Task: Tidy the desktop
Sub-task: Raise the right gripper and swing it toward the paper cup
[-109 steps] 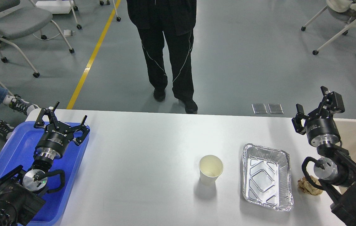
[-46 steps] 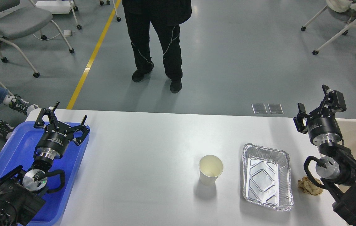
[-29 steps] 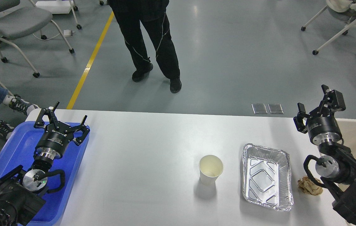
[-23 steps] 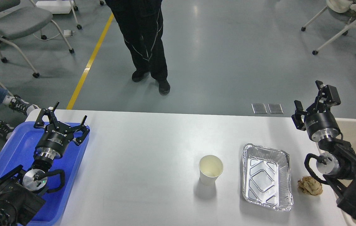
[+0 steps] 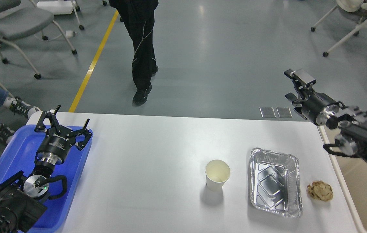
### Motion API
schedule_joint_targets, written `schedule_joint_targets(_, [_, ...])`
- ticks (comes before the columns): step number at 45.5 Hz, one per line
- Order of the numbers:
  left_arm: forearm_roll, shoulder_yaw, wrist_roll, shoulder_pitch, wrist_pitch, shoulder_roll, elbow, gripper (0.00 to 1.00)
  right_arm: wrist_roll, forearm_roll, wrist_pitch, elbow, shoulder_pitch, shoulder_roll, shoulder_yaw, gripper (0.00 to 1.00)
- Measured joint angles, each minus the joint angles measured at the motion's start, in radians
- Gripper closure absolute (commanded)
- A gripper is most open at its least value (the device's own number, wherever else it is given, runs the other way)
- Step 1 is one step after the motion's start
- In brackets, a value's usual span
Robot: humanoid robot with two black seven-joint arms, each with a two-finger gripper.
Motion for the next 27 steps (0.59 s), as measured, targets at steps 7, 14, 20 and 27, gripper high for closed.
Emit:
schedule_joint_targets(7, [0.000, 0.000, 0.000, 0.000, 0.000, 0.000, 0.000, 0.00, -0.034, -0.008, 0.020, 0.075, 0.180, 0.000, -0.269, 0.00])
schedule_joint_targets(14, [0.000, 0.000, 0.000, 0.000, 0.000, 0.000, 0.000, 0.00, -0.051, -0.070, 0.035, 0.155, 0.329, 0.041, -0.489, 0.00])
schedule_joint_targets(20, [0.000, 0.000, 0.000, 0.000, 0.000, 0.000, 0.000, 0.00, -0.061, -0.127, 0.050, 0.214, 0.431, 0.099, -0.639, 0.00])
schedule_joint_targets(27, [0.000, 0.000, 0.000, 0.000, 0.000, 0.000, 0.000, 0.00, -0.090, -0.146, 0.086, 0.272, 0.527, 0.178, -0.763, 0.00])
